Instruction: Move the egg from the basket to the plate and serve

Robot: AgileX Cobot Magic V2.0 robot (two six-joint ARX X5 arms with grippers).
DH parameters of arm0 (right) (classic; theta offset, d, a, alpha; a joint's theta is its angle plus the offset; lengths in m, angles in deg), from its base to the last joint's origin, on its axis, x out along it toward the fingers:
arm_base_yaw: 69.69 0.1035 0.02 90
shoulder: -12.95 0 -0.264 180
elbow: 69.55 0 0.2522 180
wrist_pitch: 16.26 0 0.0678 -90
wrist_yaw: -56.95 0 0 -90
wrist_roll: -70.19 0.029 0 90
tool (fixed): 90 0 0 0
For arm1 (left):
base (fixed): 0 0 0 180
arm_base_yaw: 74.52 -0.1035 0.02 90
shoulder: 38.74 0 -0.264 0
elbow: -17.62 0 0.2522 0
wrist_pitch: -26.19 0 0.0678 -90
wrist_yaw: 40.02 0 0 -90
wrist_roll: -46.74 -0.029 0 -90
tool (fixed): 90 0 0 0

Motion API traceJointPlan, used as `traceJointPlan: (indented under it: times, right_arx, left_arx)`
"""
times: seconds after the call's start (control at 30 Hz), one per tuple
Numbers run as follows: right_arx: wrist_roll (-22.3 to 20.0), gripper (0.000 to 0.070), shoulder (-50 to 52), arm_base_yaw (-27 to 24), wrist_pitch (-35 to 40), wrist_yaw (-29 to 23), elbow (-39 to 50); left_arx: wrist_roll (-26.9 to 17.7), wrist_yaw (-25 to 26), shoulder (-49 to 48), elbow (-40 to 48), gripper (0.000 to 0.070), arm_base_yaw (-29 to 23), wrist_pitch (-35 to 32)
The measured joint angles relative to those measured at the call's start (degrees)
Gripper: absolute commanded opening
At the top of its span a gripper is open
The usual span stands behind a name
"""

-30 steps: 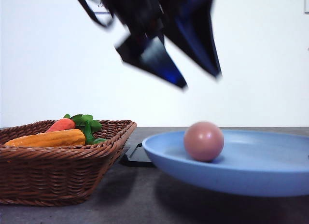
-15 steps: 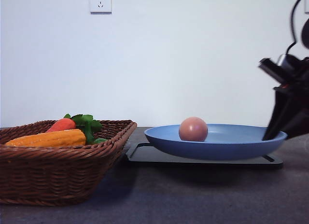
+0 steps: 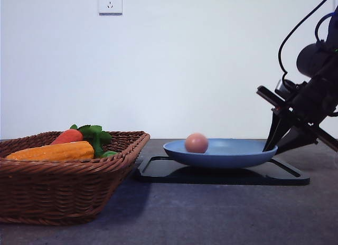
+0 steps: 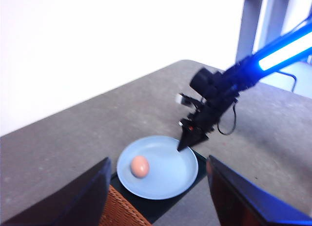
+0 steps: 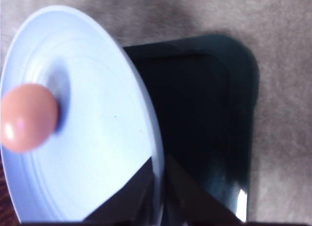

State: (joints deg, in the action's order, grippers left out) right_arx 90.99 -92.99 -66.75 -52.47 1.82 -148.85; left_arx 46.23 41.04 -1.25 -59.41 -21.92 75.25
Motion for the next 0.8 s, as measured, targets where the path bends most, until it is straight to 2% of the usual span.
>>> traceJointPlan:
  times: [0.13,0.2,0.33,0.4,0.67,0.8]
  right_arx:
    - [-0.9,0.0,-0.6,0.0,-0.6,-1.6,0.0]
    - [-1.5,0.0023,-0.6,0.1,-0.7,-2.3,-0.3]
    - [-3.1,0.0194,-0.6,0.1,-1.0,-3.2,-0.3]
    - [-3.9,0.0256,-0.6,0.1,-1.0,-3.4,-0.3]
    - [-5.6,0.0266,-0.5,-0.6,-1.5,-3.1,-1.1]
    - [-6.6,0.0265,1.1,-1.8,-2.4,-2.9,-1.4]
  left_arx:
    - [0.0,-0.2,-0.5,0.0,0.0403,0.0,0.3]
    - [0.0,-0.2,-0.4,0.0,0.0403,0.0,0.3]
    - [0.0,-0.2,0.3,0.0,0.0403,0.0,0.4]
    - [0.0,-0.2,0.8,0.0,0.0403,0.0,0.4]
    - [0.0,-0.2,4.1,0.0,0.0399,0.0,0.4]
    - [-0.1,-0.2,6.3,0.0,0.0353,-0.2,0.3]
